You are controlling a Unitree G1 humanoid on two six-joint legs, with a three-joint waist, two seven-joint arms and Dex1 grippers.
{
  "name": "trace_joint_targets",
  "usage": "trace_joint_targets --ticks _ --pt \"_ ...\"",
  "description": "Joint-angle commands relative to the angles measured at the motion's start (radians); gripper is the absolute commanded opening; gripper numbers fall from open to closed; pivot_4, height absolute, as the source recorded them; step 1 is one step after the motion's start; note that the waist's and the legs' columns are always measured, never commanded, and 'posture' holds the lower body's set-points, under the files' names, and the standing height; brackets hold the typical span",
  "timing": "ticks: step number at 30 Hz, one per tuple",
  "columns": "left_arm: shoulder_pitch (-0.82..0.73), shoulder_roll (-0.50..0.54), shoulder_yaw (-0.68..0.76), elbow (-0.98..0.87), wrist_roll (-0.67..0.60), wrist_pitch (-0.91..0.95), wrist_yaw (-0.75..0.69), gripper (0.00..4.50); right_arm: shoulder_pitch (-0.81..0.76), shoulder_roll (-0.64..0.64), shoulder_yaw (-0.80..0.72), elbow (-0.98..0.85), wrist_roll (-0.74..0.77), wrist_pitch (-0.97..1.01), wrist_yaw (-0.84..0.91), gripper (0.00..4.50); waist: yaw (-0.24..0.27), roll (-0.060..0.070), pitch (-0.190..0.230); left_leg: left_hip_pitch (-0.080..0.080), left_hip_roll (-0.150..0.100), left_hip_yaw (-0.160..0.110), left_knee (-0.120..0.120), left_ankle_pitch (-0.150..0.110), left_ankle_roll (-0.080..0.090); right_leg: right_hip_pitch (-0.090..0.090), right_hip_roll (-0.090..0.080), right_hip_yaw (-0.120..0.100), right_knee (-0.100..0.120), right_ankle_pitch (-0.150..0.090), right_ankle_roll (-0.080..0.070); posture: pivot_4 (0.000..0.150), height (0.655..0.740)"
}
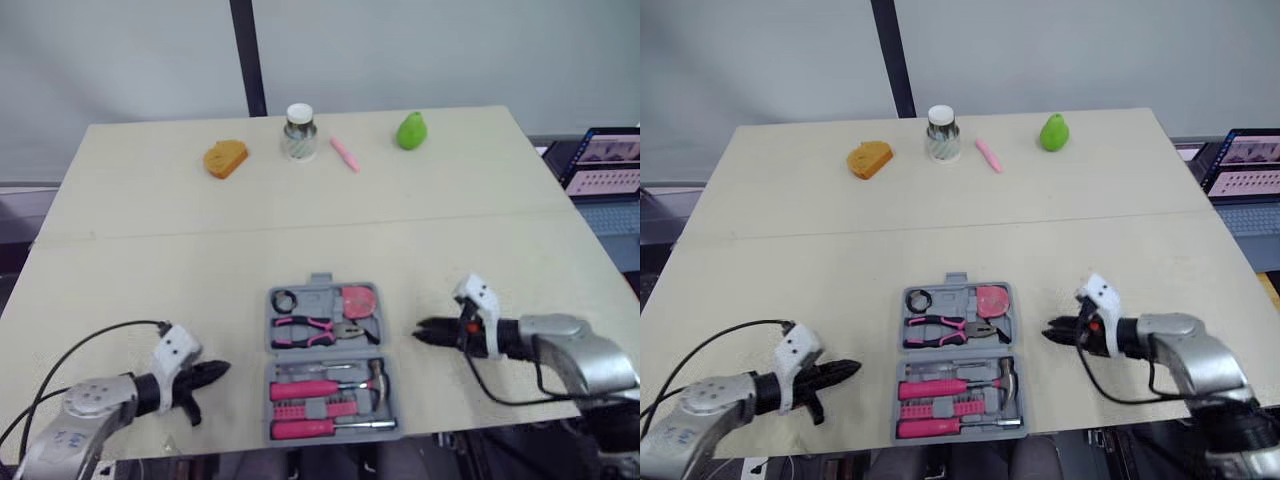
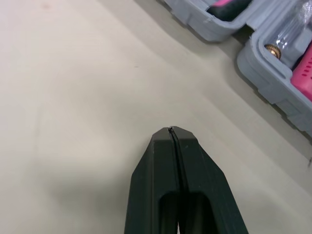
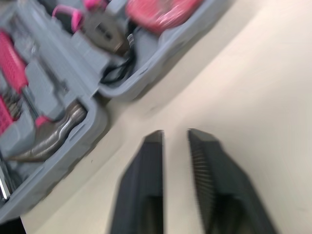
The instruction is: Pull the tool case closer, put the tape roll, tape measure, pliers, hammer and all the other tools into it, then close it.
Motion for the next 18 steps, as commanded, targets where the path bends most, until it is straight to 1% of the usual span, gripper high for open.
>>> trace_joint_targets --ticks 1,3,4,6,7,10,11,14,18 --pt "0.06 0.031 -0.018 -0.108 -0.061 0.011 -0.082 0.0 -0.1 0.028 -0.047 0.079 0.084 0.152 -0.008 3.12 -0.002 0.0 0.0 0.0 0.0 0.0 0.0 0.0 0.0 0.0 -0.001 0.0 0.0 0.0 0.0 0.15 0.74" --pt "0.091 0.029 -0.037 -0.147 -0.088 0.025 -0.1 0.0 -0.157 0.053 -0.054 0.111 0.111 0.23 -0.03 4.07 -0.01 0.001 0.0 -0.001 0.0 0.0 0.0 -0.001 -0.001 0.0 -0.001 0.0 0.0 0.0 -0.001 0.15 0.74" --pt "0.103 0.026 -0.048 -0.164 -0.097 0.029 -0.105 0.0 -0.179 0.067 -0.055 0.114 0.127 0.262 -0.038 4.47 -0.012 0.001 0.0 -0.001 0.0 0.0 0.0 -0.001 -0.001 0.0 0.0 0.0 0.0 0.0 -0.001 0.15 0.74" --pt "0.113 0.029 -0.085 -0.18 -0.092 0.032 -0.111 0.0 -0.222 0.1 -0.05 0.125 0.153 0.337 -0.062 4.47 -0.013 0.001 0.0 -0.002 0.0 -0.001 -0.001 -0.001 -0.001 0.0 0.002 -0.001 0.001 -0.001 -0.001 0.15 0.74" --pt "0.113 0.03 -0.103 -0.181 -0.085 0.031 -0.111 0.0 -0.237 0.112 -0.047 0.131 0.16 0.367 -0.073 4.47 -0.014 0.001 0.0 -0.003 0.0 -0.001 -0.001 -0.001 0.0 -0.001 0.007 -0.003 0.002 -0.001 -0.001 0.15 0.74" --pt "0.088 0.017 -0.165 -0.171 -0.059 0.028 -0.095 0.0 -0.274 0.144 -0.028 0.165 0.161 0.425 -0.094 4.47 -0.013 0.001 0.0 -0.005 0.0 -0.001 0.0 -0.001 0.0 -0.001 0.009 -0.004 0.002 0.0 -0.001 0.15 0.74" --pt "0.078 0.012 -0.185 -0.171 -0.053 0.03 -0.088 0.0 -0.288 0.159 -0.025 0.185 0.159 0.437 -0.103 4.47 -0.013 0.001 0.0 -0.005 -0.001 -0.001 0.0 -0.001 0.0 -0.001 0.009 -0.004 0.002 0.0 0.0 0.15 0.74" --pt "0.06 0.03 -0.273 -0.142 0.029 0.019 -0.068 0.0 -0.337 0.216 -0.023 0.254 0.145 0.456 -0.147 4.47 -0.015 0.001 0.0 -0.007 -0.001 0.0 0.001 0.0 0.002 -0.002 0.009 -0.003 0.002 0.001 0.001 0.15 0.74" --pt "0.054 0.033 -0.33 -0.093 0.087 -0.011 -0.054 0.0 -0.356 0.251 -0.008 0.316 0.128 0.436 -0.147 4.47 -0.017 0.002 -0.001 -0.007 -0.001 0.0 0.001 0.001 0.001 -0.003 0.009 -0.003 0.004 0.001 0.001 0.15 0.74"
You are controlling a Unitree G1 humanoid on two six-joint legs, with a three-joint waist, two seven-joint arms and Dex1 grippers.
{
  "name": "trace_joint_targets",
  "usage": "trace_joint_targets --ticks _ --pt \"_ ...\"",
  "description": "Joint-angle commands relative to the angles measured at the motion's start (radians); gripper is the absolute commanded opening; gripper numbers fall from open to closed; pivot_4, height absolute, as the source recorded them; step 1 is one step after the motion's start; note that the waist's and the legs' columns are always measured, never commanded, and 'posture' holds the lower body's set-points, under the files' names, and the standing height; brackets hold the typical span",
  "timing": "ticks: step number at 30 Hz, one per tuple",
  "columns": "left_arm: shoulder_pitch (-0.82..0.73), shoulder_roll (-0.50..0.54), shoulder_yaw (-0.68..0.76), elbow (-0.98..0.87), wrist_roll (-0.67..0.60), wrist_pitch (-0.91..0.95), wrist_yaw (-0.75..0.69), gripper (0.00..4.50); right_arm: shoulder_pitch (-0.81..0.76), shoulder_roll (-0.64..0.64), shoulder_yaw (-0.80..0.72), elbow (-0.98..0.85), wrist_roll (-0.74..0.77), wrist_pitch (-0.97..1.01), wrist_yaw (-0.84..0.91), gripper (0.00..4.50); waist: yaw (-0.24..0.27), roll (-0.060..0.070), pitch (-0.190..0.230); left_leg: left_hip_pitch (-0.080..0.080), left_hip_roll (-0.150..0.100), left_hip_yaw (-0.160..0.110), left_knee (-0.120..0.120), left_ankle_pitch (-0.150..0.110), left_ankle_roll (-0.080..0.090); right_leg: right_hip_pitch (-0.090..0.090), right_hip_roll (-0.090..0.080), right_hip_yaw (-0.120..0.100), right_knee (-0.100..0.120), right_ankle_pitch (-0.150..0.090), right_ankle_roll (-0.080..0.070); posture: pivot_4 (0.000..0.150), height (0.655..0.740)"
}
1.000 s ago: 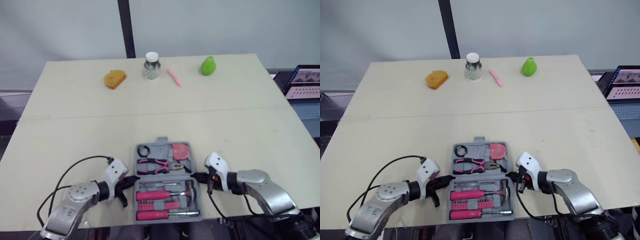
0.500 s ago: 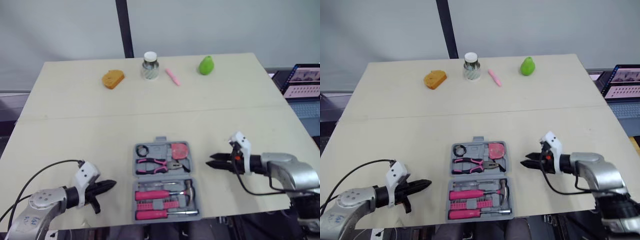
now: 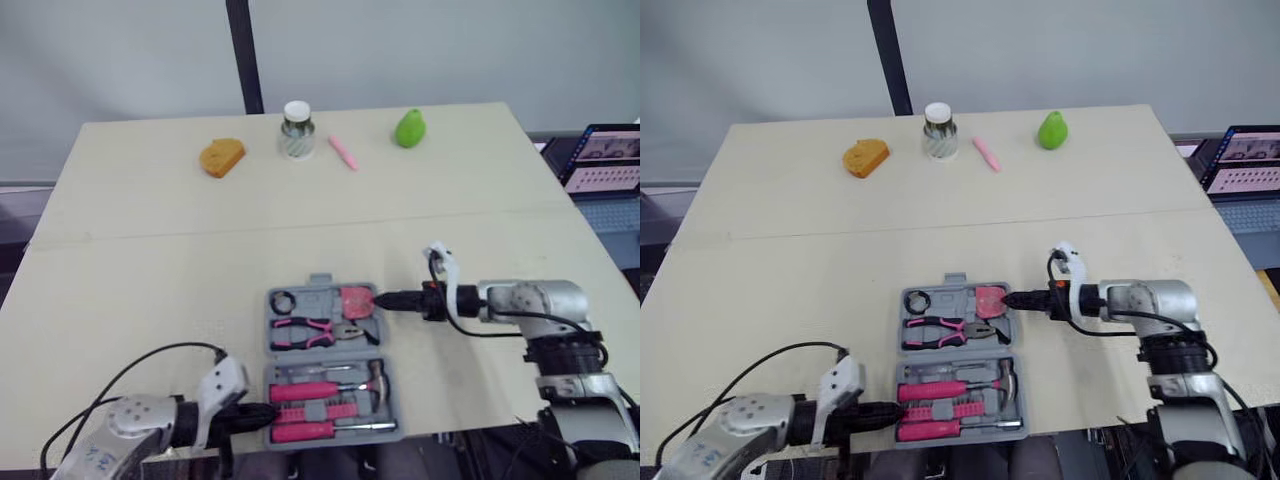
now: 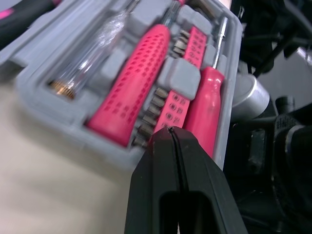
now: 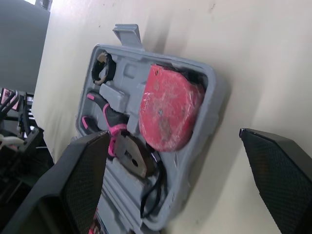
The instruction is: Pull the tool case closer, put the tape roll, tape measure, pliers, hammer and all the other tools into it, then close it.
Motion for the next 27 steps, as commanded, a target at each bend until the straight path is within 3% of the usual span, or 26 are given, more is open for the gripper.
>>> trace_joint_targets --ticks 1,16,27 --pt "0.017 0.014 -0.055 0.067 0.067 -0.007 0.018 0.0 -0.02 0.019 0.004 0.045 -0.005 -0.02 0.004 4.47 0.0 0.001 -0.001 0.0 0.0 0.0 0.0 0.0 0.0 0.0 0.0 0.0 0.0 0.0 0.0 0.15 0.74" --pt "0.017 0.033 -0.044 0.138 0.072 -0.066 0.021 0.0 -0.046 0.107 -0.001 0.027 0.04 -0.046 0.084 4.47 -0.009 0.005 -0.003 0.001 0.002 0.002 -0.001 0.002 -0.003 -0.003 0.001 0.002 0.006 -0.001 -0.002 0.15 0.74" --pt "0.027 0.045 -0.031 0.166 0.072 -0.093 0.019 0.0 -0.014 0.069 0.02 -0.088 0.077 -0.08 0.198 4.47 -0.024 0.005 -0.003 0.001 0.002 0.002 -0.002 0.003 -0.003 -0.005 0.002 0.002 0.008 -0.002 -0.003 0.15 0.74"
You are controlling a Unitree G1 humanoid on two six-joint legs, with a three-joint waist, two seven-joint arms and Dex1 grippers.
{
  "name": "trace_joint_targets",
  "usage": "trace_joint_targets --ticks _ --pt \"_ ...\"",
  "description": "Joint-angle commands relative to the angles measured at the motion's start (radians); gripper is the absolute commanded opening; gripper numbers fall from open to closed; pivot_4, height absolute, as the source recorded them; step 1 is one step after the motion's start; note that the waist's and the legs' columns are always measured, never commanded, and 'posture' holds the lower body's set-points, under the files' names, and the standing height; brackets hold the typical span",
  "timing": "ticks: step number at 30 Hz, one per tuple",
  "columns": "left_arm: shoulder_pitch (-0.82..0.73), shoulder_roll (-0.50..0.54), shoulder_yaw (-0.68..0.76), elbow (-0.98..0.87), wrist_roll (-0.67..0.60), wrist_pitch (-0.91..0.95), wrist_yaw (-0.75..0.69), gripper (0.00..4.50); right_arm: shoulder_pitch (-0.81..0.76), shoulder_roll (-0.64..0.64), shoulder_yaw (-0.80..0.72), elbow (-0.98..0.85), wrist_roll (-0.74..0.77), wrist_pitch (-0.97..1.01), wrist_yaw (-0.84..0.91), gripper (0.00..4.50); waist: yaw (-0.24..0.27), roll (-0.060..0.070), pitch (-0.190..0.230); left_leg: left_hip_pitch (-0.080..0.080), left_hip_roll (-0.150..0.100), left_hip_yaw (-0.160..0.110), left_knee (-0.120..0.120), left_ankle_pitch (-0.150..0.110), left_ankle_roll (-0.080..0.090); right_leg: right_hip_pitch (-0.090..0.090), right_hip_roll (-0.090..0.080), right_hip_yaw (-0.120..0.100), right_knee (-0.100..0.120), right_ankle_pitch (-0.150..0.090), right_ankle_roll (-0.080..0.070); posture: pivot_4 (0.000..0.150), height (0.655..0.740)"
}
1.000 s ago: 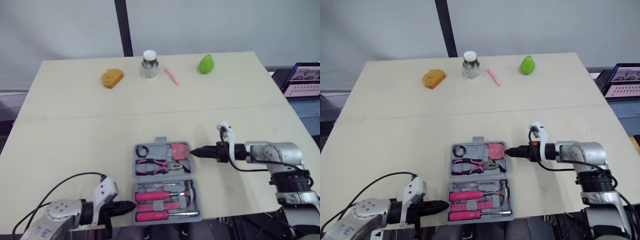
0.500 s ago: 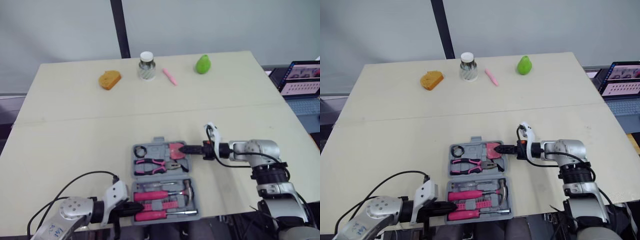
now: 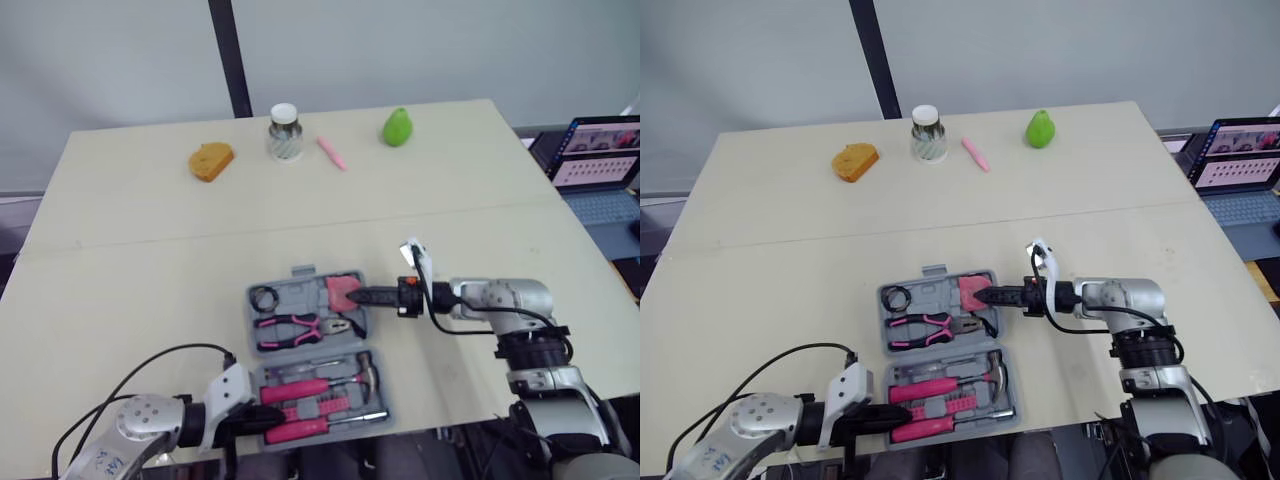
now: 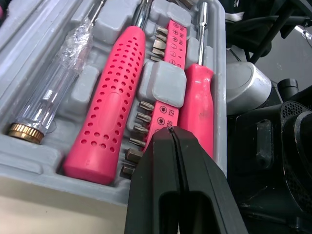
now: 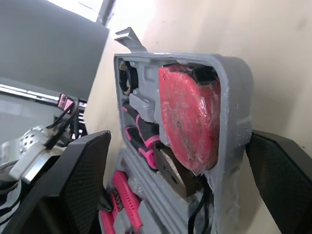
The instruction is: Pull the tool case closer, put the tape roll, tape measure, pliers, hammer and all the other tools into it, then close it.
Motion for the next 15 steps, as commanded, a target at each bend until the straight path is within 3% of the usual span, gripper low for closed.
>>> trace_joint_targets --ticks 1,11,15 --pt "0.035 0.025 0.013 0.091 0.05 0.032 0.028 0.0 0.001 -0.012 -0.004 -0.071 0.054 -0.017 0.059 4.47 0.0 0.0 0.0 0.0 0.0 0.0 0.0 0.0 0.0 0.0 0.0 0.0 0.0 0.0 0.0 0.15 0.74" --pt "0.061 0.017 0.06 0.046 0.006 0.063 0.043 0.0 0.009 -0.045 -0.01 -0.177 0.123 0.013 0.113 4.47 -0.001 0.0 0.0 -0.001 0.001 0.001 0.0 0.0 0.0 -0.002 0.0 0.0 0.0 0.0 0.0 0.15 0.74" --pt "0.099 0.026 0.184 -0.024 -0.112 0.121 0.02 0.0 0.011 -0.074 -0.012 -0.215 0.156 0.029 0.122 4.47 -0.001 0.0 0.0 -0.004 0.002 0.002 0.0 0.0 -0.001 -0.006 0.0 0.001 0.003 0.0 -0.001 0.15 0.74"
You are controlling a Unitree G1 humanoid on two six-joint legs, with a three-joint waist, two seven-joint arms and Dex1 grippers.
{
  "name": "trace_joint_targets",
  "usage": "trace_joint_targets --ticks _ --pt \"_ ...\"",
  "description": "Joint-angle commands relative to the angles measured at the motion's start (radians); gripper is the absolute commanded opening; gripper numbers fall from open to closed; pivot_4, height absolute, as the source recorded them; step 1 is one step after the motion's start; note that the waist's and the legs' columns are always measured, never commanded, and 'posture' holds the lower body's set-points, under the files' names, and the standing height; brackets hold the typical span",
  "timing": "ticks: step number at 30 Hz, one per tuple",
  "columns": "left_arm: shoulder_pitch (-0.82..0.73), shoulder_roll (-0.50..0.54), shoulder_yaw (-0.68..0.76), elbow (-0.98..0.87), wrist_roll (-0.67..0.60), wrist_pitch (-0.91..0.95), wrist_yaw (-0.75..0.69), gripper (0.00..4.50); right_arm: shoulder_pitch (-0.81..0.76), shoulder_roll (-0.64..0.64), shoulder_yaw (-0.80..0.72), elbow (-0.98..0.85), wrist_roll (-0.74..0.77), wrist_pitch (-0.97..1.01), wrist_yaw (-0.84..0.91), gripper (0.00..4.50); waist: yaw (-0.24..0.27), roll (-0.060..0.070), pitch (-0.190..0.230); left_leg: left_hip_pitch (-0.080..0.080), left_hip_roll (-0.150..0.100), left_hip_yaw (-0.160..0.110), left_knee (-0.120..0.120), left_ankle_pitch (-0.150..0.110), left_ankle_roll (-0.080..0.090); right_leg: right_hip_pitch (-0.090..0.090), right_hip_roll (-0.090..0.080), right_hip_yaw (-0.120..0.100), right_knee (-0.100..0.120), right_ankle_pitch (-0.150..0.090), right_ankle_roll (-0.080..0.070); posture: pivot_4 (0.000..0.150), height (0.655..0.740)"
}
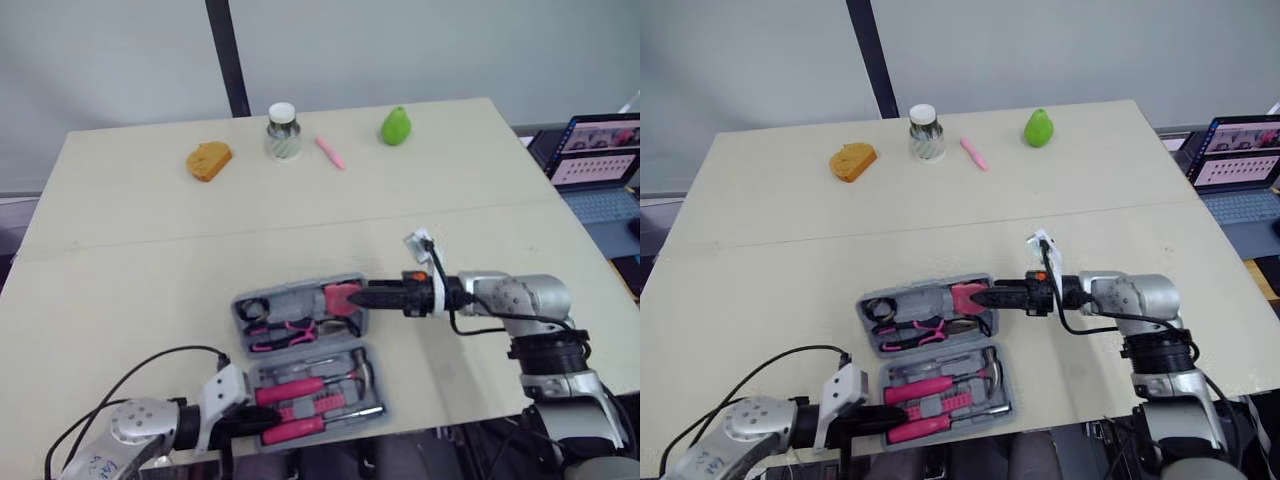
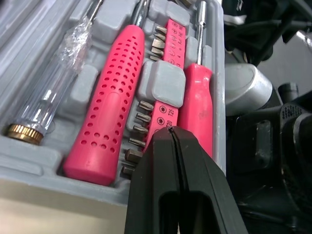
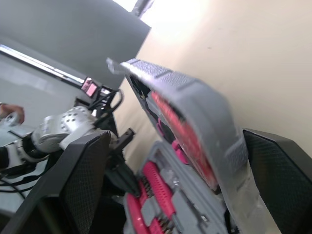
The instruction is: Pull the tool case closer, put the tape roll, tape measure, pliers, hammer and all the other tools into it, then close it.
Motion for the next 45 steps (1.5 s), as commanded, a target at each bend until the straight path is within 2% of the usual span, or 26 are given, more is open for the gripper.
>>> trace_joint_targets --ticks 1,6,8,14,21,25,31,36,39,45 --pt "0.052 0.034 0.152 -0.018 -0.076 0.077 0.008 0.0 0.0 -0.028 -0.019 -0.065 0.06 0.015 0.03 4.47 0.002 0.0 0.0 0.0 0.0 0.0 0.0 0.0 0.0 0.0 0.0 0.0 0.0 0.0 0.0 0.15 0.74" --pt "0.087 0.081 0.429 -0.069 -0.229 0.184 -0.023 0.0 0.036 -0.081 -0.024 -0.136 0.127 0.048 0.057 4.47 0.004 -0.002 0.001 -0.002 0.0 0.0 0.001 0.0 0.0 -0.001 0.0 0.0 0.0 0.0 -0.001 0.15 0.74" --pt "0.074 0.098 0.494 -0.052 -0.258 0.213 -0.033 0.0 0.058 -0.096 -0.027 -0.182 0.168 0.071 0.065 4.47 0.006 -0.003 0.001 -0.002 -0.001 0.0 0.001 0.0 0.0 -0.001 -0.001 0.0 -0.001 0.0 -0.001 0.15 0.74" --pt "0.059 0.103 0.512 -0.01 -0.248 0.215 -0.049 0.0 0.086 -0.122 -0.031 -0.282 0.241 0.108 0.046 4.47 0.005 -0.004 0.002 -0.002 -0.002 0.0 0.001 0.0 0.001 -0.001 -0.001 0.0 -0.001 0.0 0.0 0.15 0.74" --pt "0.051 0.119 0.544 0.011 -0.24 0.214 -0.059 0.0 0.19 -0.26 -0.035 -0.405 0.311 0.137 0.067 4.47 0.007 -0.005 0.002 -0.002 -0.002 0.0 0.001 0.0 0.0 -0.001 -0.001 0.0 -0.001 0.0 0.0 0.15 0.74" --pt "0.028 0.116 0.527 -0.005 -0.246 0.231 -0.039 0.0 0.228 -0.284 -0.023 -0.432 0.331 0.131 0.055 4.47 0.017 -0.007 0.002 -0.002 -0.002 0.0 0.001 -0.001 0.0 -0.001 -0.001 0.0 -0.001 0.0 0.0 0.15 0.74" --pt "0.013 0.115 0.539 -0.016 -0.249 0.249 -0.026 0.0 0.282 -0.302 -0.056 -0.441 0.32 0.101 0.027 4.47 0.028 -0.007 0.002 -0.002 -0.001 0.0 0.001 -0.001 0.0 -0.001 -0.001 0.001 -0.001 0.0 0.0 0.15 0.74" --pt "0.039 0.098 0.616 0.001 -0.237 0.232 -0.009 0.0 0.382 -0.381 -0.148 -0.383 0.199 -0.082 0.045 4.47 0.036 -0.008 0.002 -0.003 -0.002 0.0 0.002 -0.001 0.001 -0.001 -0.001 0.0 -0.002 0.0 0.0 0.15 0.74" --pt "0.072 0.077 0.686 0.046 -0.212 0.188 -0.004 0.78 0.443 -0.42 -0.235 -0.273 0.116 -0.213 0.046 4.5 0.037 -0.01 0.001 -0.002 -0.002 0.001 0.002 -0.001 0.001 0.0 -0.001 0.0 -0.002 0.0 0.0 0.15 0.74" --pt "0.133 0.03 0.803 0.134 -0.204 0.111 -0.036 3.74 0.525 -0.482 -0.311 0.006 -0.095 -0.533 0.084 4.5 0.032 -0.011 0.001 -0.001 -0.002 0.004 0.002 -0.001 0.002 -0.001 -0.001 0.001 -0.002 0.0 0.0 0.15 0.74"
